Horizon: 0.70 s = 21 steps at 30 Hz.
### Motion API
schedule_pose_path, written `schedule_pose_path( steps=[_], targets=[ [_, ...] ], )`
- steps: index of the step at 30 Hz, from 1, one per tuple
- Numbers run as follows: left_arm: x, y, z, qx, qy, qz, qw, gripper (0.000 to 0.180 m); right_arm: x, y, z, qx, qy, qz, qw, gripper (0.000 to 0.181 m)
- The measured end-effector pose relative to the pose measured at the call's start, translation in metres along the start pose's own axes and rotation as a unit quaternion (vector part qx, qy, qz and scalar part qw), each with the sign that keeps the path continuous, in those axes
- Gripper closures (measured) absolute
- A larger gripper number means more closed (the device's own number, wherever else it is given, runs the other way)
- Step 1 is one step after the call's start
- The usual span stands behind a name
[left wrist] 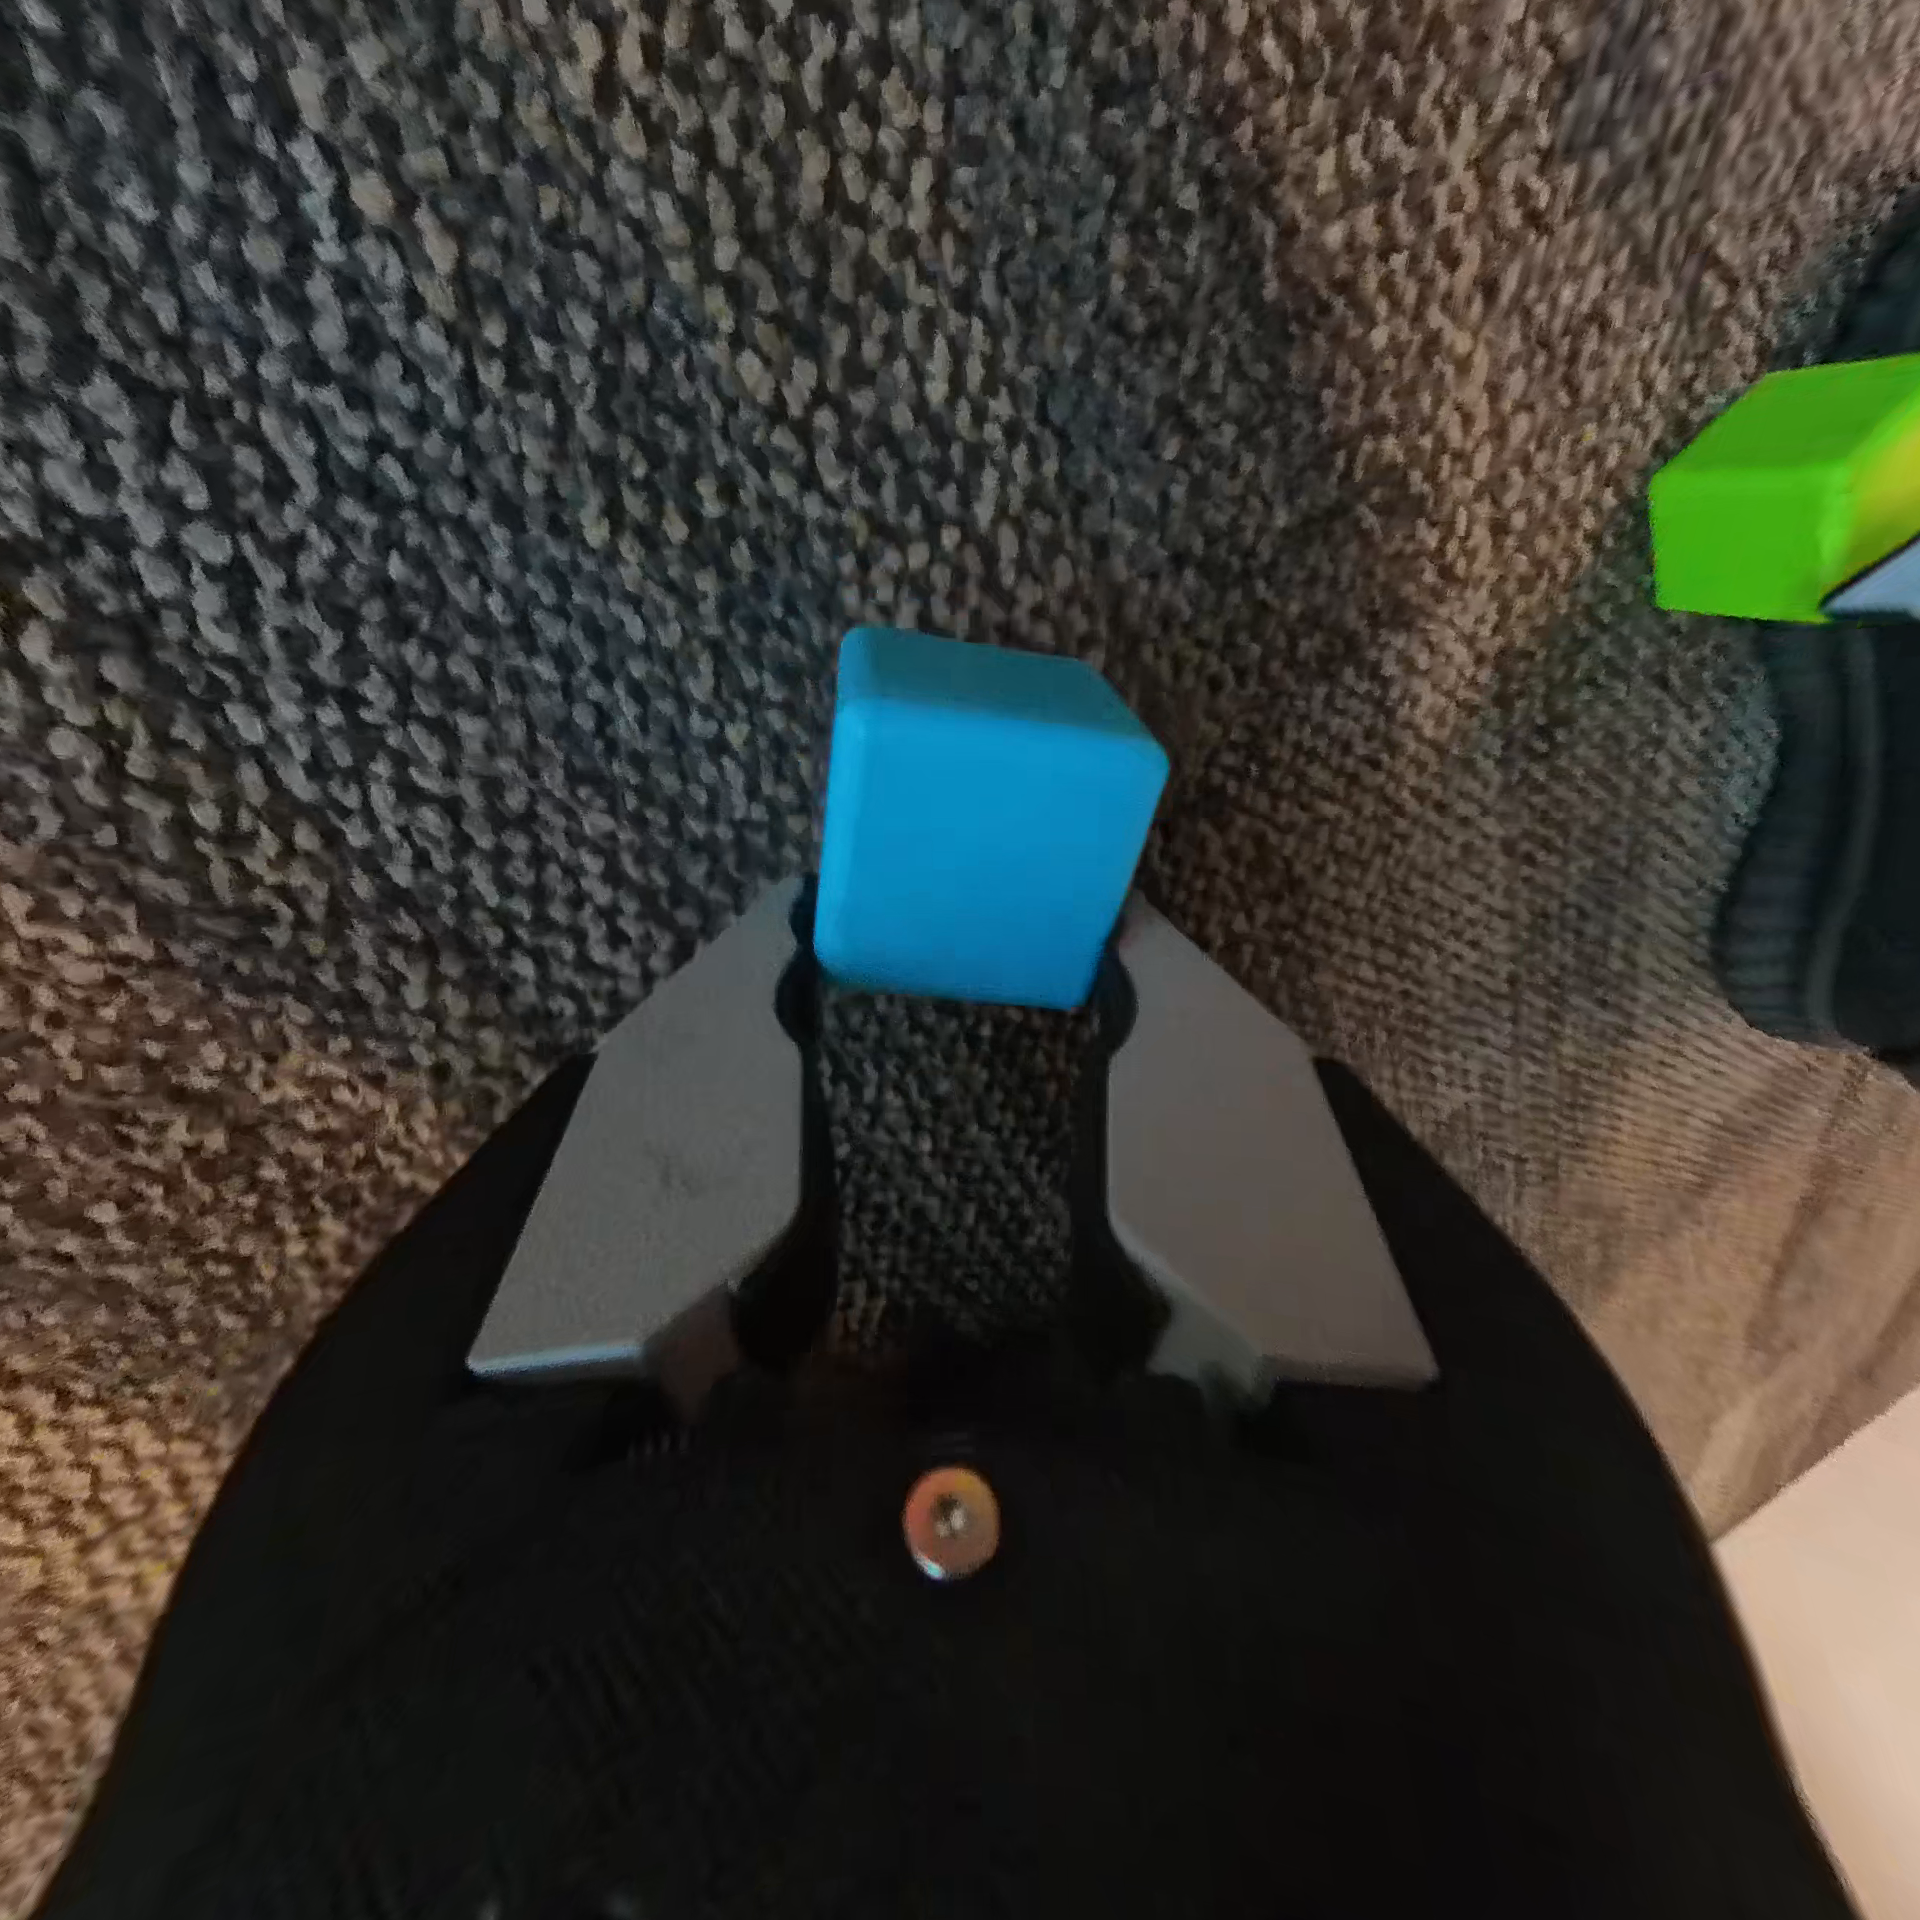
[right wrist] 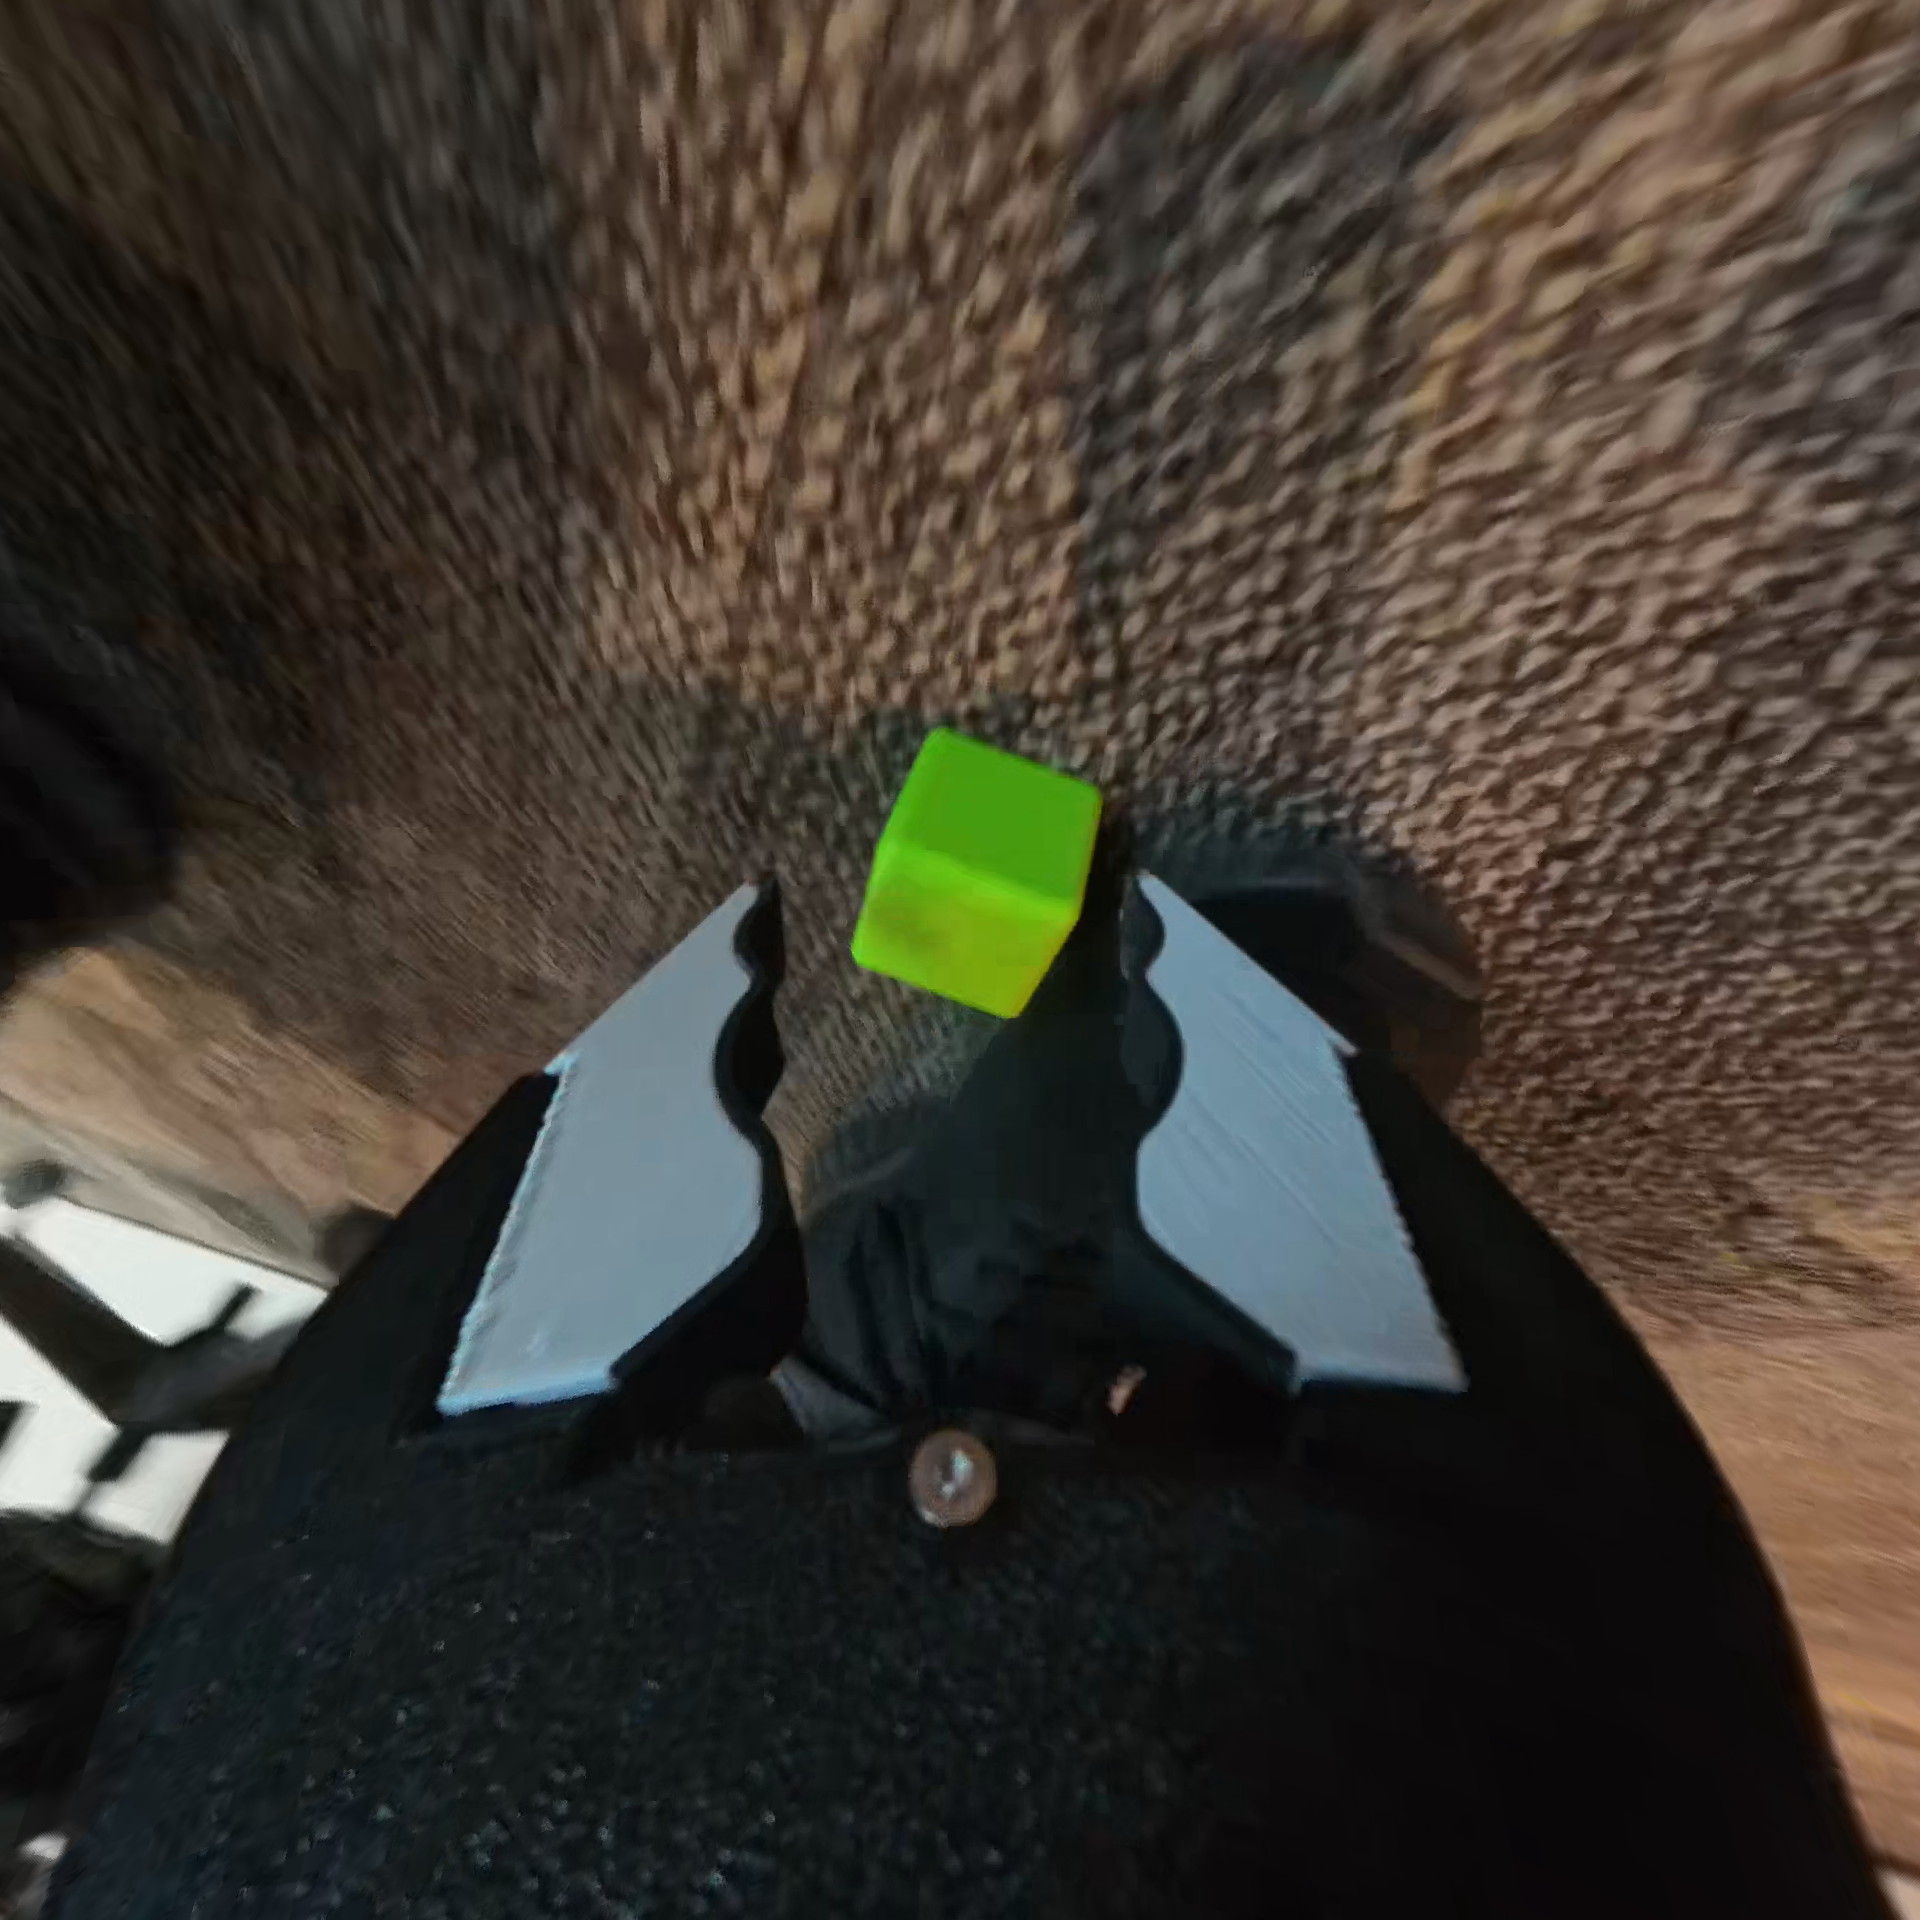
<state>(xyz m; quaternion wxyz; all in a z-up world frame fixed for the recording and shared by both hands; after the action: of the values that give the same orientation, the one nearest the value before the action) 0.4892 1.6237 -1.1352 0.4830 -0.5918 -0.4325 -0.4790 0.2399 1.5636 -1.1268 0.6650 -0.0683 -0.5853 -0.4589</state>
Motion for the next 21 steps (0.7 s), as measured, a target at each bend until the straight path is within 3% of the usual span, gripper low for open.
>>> schedule_pose_path(
  steps=[2, 4, 5, 6, 7, 14, 21],
  targets=[
    [0.004, 0.004, 0.01, -0.006, 0.009, 0.004, 1.0, 0.13, -0.017, 0.002, 0.011, 0.051, 0.054, 0.029, 0.997, 0.104],
    [0.007, 0.008, 0.021, -0.014, 0.02, 0.007, 1.0, 0.13, -0.033, 0.002, 0.014, 0.076, 0.087, 0.037, 0.993, 0.102],
    [0.008, 0.011, 0.026, -0.019, 0.024, 0.005, 1.0, 0.131, -0.039, 0.002, 0.012, 0.08, 0.092, 0.03, 0.992, 0.104],
    [0.009, 0.014, 0.031, -0.022, 0.03, 0.004, 0.999, 0.13, -0.043, 0.001, 0.01, 0.074, 0.098, 0.023, 0.992, 0.123],
    [0.011, 0.017, 0.035, -0.025, 0.037, 0.003, 0.999, 0.131, -0.046, 0.001, 0.008, 0.064, 0.102, 0.013, 0.993, 0.123],
    [0.075, 0.005, 0.048, -0.026, 0.067, 0.03, 0.997, 0.13, 0.026, 0.041, 0.006, 0.089, 0.071, 0.003, 0.993, 0.127],
    [0.284, -0.042, 0.022, -0.02, 0.028, 0.104, 0.994, 0.13, 0.236, 0.159, 0.032, 0.127, 0.032, -0.003, 0.991, 0.127]
  ],
)
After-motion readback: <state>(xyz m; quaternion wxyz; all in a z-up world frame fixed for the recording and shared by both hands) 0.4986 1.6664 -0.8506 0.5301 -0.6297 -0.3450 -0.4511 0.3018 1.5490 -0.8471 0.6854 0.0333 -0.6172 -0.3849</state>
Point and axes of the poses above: each gripper's, where its closed fingertips meet, x back along the fingers, z out of its underside, y = z × x across the jaws, the point moved 6 cm from there along x, back along the fingers, and after that the axes turned 13 degrees about -z, right-handed, at the moved point
